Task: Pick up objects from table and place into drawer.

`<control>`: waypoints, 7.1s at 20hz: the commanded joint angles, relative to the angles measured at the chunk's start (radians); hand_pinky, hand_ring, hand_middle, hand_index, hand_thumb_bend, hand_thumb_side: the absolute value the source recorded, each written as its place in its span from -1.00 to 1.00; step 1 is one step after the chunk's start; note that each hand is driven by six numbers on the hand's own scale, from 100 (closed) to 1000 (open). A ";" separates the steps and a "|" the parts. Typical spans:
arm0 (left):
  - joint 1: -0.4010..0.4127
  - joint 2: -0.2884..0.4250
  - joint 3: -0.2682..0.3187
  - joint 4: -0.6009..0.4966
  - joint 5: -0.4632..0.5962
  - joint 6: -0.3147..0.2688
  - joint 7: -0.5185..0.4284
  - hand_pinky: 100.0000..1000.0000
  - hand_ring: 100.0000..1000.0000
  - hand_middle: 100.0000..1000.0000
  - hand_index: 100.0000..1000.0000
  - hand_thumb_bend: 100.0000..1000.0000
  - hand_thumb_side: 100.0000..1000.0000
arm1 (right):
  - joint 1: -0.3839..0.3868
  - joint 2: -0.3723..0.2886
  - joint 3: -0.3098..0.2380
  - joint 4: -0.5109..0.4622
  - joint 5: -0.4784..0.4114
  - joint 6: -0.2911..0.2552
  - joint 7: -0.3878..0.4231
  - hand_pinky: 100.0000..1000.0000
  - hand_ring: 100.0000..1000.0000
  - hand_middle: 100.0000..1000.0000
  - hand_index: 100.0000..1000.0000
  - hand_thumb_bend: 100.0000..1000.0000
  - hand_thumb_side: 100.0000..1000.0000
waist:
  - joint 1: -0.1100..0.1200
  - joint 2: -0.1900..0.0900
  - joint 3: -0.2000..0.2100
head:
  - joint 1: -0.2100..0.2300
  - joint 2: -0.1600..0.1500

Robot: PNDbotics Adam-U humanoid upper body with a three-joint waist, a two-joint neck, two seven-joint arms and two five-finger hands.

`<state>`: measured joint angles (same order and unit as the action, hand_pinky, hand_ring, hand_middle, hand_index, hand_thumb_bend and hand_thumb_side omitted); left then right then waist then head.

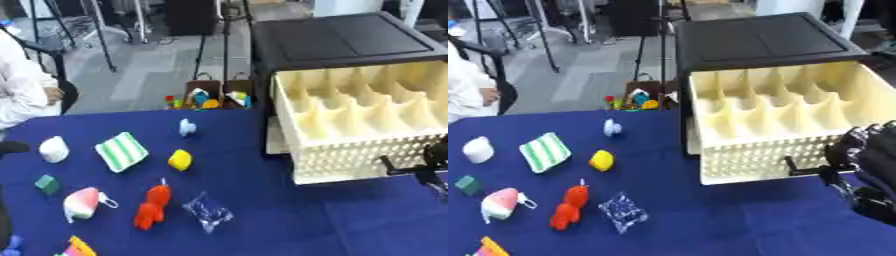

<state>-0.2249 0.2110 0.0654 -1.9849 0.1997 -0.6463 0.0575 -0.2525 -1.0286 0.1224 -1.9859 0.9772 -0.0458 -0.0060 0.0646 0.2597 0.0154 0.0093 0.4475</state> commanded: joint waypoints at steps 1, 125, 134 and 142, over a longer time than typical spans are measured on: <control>-0.002 0.022 0.013 -0.015 -0.004 -0.002 0.000 0.13 0.55 0.42 0.76 -1.00 0.81 | 0.008 -0.048 -0.031 -0.014 -0.013 0.003 -0.024 -1.00 -1.00 -1.00 -0.44 -1.00 -0.91 | -0.004 -0.018 -0.003 | 0.005 0.005; 0.096 0.218 0.100 -0.015 -0.118 -0.024 0.030 0.12 0.61 0.44 0.79 -1.00 0.46 | -0.359 0.385 -0.354 -0.014 -0.521 -0.331 -0.764 0.50 0.57 0.55 0.64 -1.00 0.67 | 0.004 -0.087 0.006 | 0.220 0.200; 0.298 0.436 0.167 -0.015 -0.252 -0.044 -0.074 0.30 0.69 0.60 0.96 -1.00 -0.02 | -0.300 0.365 -0.348 -0.014 -0.473 -0.368 -0.893 0.48 0.54 0.53 0.62 -1.00 0.64 | 0.001 -0.080 0.013 | 0.196 0.203; 0.406 0.634 0.223 -0.015 -0.374 -0.087 -0.195 0.46 0.73 0.71 1.00 -0.94 -0.06 | -0.281 0.361 -0.361 -0.014 -0.457 -0.348 -0.901 0.47 0.54 0.52 0.62 -1.00 0.58 | -0.006 -0.093 0.004 | 0.195 0.194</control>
<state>0.1844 0.7798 0.2644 -1.9856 -0.1553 -0.7320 -0.1189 -0.5257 -0.6311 -0.2266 -1.9875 0.5138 -0.3641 -0.8691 0.0597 0.1810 0.0194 0.2051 0.6484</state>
